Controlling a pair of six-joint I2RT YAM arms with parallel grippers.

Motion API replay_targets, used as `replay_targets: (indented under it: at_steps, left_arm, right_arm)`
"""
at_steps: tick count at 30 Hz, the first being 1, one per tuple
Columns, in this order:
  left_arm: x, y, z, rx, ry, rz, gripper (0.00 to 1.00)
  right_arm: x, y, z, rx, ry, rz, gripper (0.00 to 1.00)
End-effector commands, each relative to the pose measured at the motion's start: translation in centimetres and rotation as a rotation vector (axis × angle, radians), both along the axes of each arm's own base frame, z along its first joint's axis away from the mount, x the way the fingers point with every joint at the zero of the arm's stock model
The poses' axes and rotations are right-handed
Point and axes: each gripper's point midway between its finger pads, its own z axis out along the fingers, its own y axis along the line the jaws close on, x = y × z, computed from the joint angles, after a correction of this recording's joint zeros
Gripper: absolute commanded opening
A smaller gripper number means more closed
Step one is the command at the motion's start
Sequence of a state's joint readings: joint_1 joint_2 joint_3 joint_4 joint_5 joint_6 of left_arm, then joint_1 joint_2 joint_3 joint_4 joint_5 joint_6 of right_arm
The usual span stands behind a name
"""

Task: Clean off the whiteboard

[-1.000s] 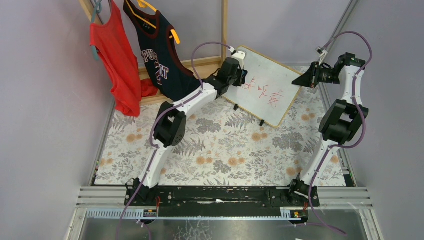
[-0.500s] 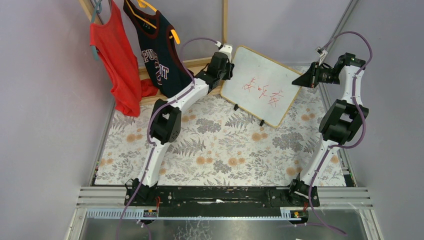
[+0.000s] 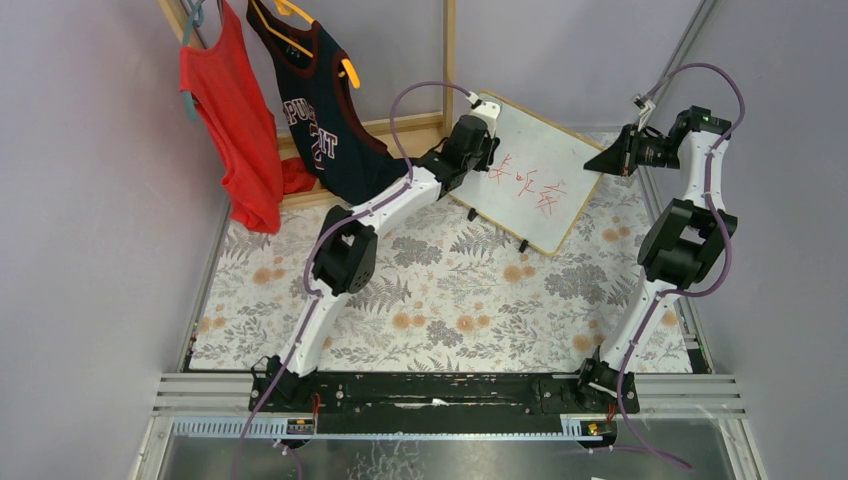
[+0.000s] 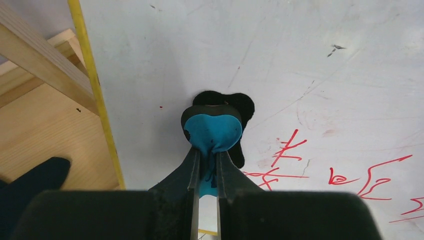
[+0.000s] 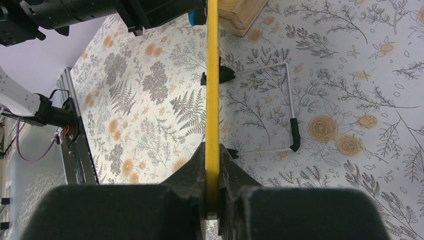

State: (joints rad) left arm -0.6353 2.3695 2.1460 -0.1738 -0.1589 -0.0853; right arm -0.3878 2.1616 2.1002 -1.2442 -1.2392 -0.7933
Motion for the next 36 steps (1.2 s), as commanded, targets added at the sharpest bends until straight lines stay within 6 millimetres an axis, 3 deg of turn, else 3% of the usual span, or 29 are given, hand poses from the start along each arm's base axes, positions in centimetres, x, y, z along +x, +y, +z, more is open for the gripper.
replay_targets:
  at_steps: [1, 10, 17, 24, 36]
  left_arm:
    - [2.3, 0.4, 2.0, -0.015, -0.078, 0.027, 0.0]
    - [4.7, 5.2, 2.7, -0.014, -0.077, 0.108, 0.0]
    - [5.0, 6.9, 1.9, 0.002, -0.062, 0.125, 0.0]
    - [3.3, 4.1, 1.3, -0.023, -0.04, 0.053, 0.0]
    - [-3.1, -4.8, 0.8, -0.051, -0.017, -0.096, 0.0]
  right_arm:
    - [-0.7, 1.0, -1.0, -0.099, -0.009, 0.054, 0.0]
    - [-0.6, 0.9, -1.2, -0.097, -0.008, 0.055, 0.0]
    - [-0.6, 1.0, -1.3, -0.098, -0.007, 0.057, 0.0]
    - [-0.5, 1.1, -1.3, -0.097, -0.005, 0.058, 0.0]
    - [-0.6, 1.2, -1.2, -0.095, -0.004, 0.059, 0.0]
